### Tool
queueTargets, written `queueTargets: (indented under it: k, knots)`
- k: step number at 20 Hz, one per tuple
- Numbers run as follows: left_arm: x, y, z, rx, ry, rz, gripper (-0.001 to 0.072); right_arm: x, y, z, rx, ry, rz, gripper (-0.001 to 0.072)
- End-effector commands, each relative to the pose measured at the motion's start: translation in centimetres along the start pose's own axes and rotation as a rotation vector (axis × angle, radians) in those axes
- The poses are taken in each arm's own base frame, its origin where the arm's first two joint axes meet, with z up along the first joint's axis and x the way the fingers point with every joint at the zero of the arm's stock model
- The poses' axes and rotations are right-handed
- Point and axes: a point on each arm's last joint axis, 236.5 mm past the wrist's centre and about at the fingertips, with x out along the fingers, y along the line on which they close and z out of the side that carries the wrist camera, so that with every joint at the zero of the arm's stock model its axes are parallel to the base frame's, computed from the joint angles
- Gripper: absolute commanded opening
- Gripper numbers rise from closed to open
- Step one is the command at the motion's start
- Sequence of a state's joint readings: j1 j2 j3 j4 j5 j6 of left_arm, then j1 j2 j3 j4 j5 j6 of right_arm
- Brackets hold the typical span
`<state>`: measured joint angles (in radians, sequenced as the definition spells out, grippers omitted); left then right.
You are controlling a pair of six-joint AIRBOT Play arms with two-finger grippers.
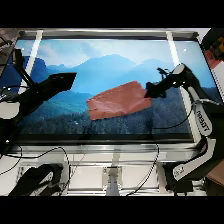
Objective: Fold the clothes and pants, and hang the long-sleeved shirts on hangers.
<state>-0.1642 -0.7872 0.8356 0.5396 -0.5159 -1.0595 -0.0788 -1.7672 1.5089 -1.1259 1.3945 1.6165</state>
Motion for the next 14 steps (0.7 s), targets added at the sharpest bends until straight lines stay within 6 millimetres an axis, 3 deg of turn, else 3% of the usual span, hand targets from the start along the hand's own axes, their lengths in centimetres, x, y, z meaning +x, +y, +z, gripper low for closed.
queueTargets:
  k: [1, 8, 12, 14]
  knots:
    - [0.0, -0.3, 0.3, -0.027, -0.012, -0.013, 0.0293, -4.5, -10.2, -0.3, 0.189, -0.021, -0.257, 0.0006]
    - [0.0, -0.3, 0.3, -0.026, -0.012, -0.013, 0.0293, -12.6, -26.6, -3.6, 0.516, -0.107, -0.42, 0.0005]
    - [0.0, -0.3, 0.3, -0.027, -0.012, -0.013, 0.0293, -17.4, -34.9, -8.2, 0.696, -0.154, -0.506, 0.0005]
    - [0.0, -0.3, 0.3, -0.027, -0.012, -0.013, 0.0293, -20.2, -37.7, -10.0, 0.78, -0.203, -0.525, 0.0006]
